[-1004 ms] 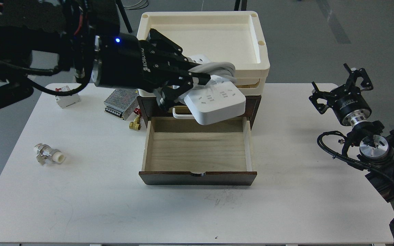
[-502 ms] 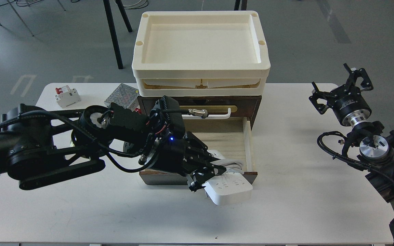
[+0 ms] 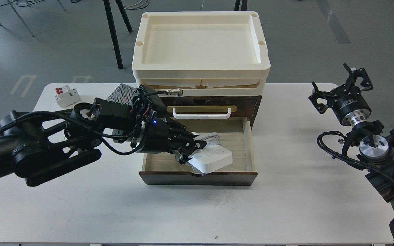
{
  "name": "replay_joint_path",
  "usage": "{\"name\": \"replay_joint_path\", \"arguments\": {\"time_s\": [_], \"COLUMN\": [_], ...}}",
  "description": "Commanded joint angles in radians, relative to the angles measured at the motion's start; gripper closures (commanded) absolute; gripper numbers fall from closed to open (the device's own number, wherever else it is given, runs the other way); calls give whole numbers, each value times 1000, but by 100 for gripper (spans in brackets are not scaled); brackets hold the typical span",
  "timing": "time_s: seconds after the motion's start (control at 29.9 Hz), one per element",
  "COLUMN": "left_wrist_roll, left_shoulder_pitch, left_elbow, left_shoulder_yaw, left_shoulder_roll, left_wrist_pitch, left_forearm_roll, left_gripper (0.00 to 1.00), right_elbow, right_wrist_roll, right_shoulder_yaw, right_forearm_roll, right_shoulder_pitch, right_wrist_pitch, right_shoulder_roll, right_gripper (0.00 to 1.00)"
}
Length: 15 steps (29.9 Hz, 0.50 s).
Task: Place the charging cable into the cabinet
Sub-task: 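Lower the power strip into the open drawer with the left gripper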
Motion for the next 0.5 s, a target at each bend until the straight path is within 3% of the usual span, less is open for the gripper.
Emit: {"name": "replay_joint_path", "arguments": {"time_s": [0.0,0.13,0.37,0.44,0.47], "left_wrist_roll": [54,100,104,125,149], "left_shoulder_pitch": [3,8,57,71,79], "left_elbow": [50,80,116,132,135], "left_shoulder_yaw": [0,1,-2,-11,-16], "left_shoulder_roll": [-8,-29,-72,-87,-95], "left_wrist_pitch": [15,16,19,27,38], "left_forearm_roll": [3,9,58,71,72], "left_gripper": [93,91,87,76,66], "right_elbow": [0,-1,0,0,0], "right_wrist_roll": [-1,1,-1,1,1], "right_shoulder_yaw": [0,0,0,-1,0], "right_forearm_roll": [0,0,0,0,0], "right_shoulder_pitch": [0,-1,0,-1,-1], "right_wrist_pitch": [0,0,0,0,0], "right_shoulder_roll": [0,0,0,0,0], "right_gripper": [0,0,0,0,0]}}
